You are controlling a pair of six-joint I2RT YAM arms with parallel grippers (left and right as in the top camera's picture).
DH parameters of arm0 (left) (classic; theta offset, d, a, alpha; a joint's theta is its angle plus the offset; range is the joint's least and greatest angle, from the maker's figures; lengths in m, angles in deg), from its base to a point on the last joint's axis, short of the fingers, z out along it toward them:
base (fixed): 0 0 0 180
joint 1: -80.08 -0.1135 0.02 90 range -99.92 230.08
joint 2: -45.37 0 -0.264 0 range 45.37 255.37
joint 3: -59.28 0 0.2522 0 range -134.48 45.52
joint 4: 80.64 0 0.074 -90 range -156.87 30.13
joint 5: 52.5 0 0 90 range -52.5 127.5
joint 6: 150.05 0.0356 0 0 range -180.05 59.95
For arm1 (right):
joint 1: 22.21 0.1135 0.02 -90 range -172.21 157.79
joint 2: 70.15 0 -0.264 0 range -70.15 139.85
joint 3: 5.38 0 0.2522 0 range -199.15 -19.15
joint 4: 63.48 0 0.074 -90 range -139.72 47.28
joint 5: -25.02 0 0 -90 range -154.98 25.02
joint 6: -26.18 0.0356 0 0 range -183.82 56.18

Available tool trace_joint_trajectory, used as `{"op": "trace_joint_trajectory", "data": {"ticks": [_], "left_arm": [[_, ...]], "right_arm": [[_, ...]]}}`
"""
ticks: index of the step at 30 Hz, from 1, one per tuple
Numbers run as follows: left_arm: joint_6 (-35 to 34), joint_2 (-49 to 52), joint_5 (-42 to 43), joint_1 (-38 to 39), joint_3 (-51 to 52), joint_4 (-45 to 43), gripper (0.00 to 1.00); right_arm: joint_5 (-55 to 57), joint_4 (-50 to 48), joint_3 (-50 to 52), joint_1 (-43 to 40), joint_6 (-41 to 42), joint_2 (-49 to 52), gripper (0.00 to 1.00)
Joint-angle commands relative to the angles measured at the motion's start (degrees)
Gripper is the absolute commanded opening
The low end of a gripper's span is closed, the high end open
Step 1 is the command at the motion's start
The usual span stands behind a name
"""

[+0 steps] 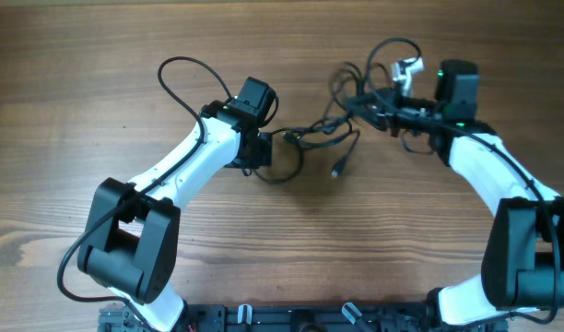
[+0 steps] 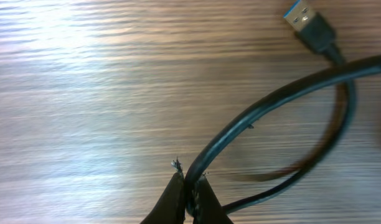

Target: Untangle cables

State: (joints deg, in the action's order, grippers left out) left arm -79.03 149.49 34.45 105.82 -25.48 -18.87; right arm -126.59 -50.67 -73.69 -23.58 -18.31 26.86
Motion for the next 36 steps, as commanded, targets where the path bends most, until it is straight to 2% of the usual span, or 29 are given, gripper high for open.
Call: {"op": "trace_joint_trajectory", "data": {"ticks": [1,4,8,12,15,19,21,22,23,24,26,29,30,32,34,36], "left_arm": [[-3.15,0.63,-11.58,-1.22,-0.24,3.08,0.04],[-10.71,0.63,-15.06,-3.08,-0.24,5.09,0.04],[-17.59,0.63,-12.81,-8.26,-0.24,5.90,0.04],[-17.46,0.63,-2.58,-14.27,-0.26,5.88,0.04],[-15.04,0.57,6.12,-18.53,-0.28,6.01,0.04],[-7.89,-0.46,22.71,-24.87,-0.55,6.14,0.18],[-5.01,-1.81,31.80,-28.33,-1.22,6.34,0.27],[-4.13,-2.45,34.62,-29.44,-1.57,6.32,0.36],[-3.65,-3.50,38.84,-31.10,-2.32,6.32,0.58],[-3.67,-4.13,41.09,-32.02,-2.80,6.32,0.72],[-3.67,-5.77,46.84,-33.88,-4.26,6.32,0.87],[-3.69,-7.98,51.08,-34.56,-6.23,6.32,0.89],[-3.72,-8.46,51.17,-34.32,-6.51,6.36,0.89],[-3.72,-9.51,51.15,-33.29,-6.93,6.38,0.88],[-3.76,-10.08,50.51,-31.87,-7.28,6.36,0.84],[-3.96,-10.05,48.59,-30.34,-7.74,6.45,0.82]], "right_arm": [[1.20,5.29,-0.20,-3.93,-5.20,-0.76,0.04],[4.15,12.13,-0.20,-5.90,-10.19,-0.76,0.04],[15.10,22.27,-0.20,-7.76,-16.04,-0.76,0.04],[26.67,28.46,-0.20,-7.82,-18.21,-0.76,0.04],[29.18,30.69,-0.20,-7.82,-19.37,-0.76,0.04],[28.55,33.03,-0.20,-7.50,-20.04,-0.76,0.06],[28.24,34.49,-0.20,-7.02,-20.22,-0.76,0.17],[27.98,35.30,-0.20,-6.71,-20.90,-0.76,0.33],[27.15,35.98,-0.20,-6.29,-22.01,-0.76,0.45],[26.14,36.57,-0.20,-5.81,-23.37,-0.76,0.52],[24.65,37.29,-0.20,-4.92,-25.00,-0.76,0.63],[24.65,37.99,-0.20,-3.28,-24.96,-0.76,0.85],[24.65,38.10,-0.20,-2.93,-24.94,-0.76,0.87],[23.71,38.16,-0.22,-2.54,-24.94,-0.87,0.86],[22.62,39.26,-0.94,-2.64,-24.92,-1.53,0.78],[22.49,43.21,-3.76,-2.64,-25.88,-2.99,0.77]]}}
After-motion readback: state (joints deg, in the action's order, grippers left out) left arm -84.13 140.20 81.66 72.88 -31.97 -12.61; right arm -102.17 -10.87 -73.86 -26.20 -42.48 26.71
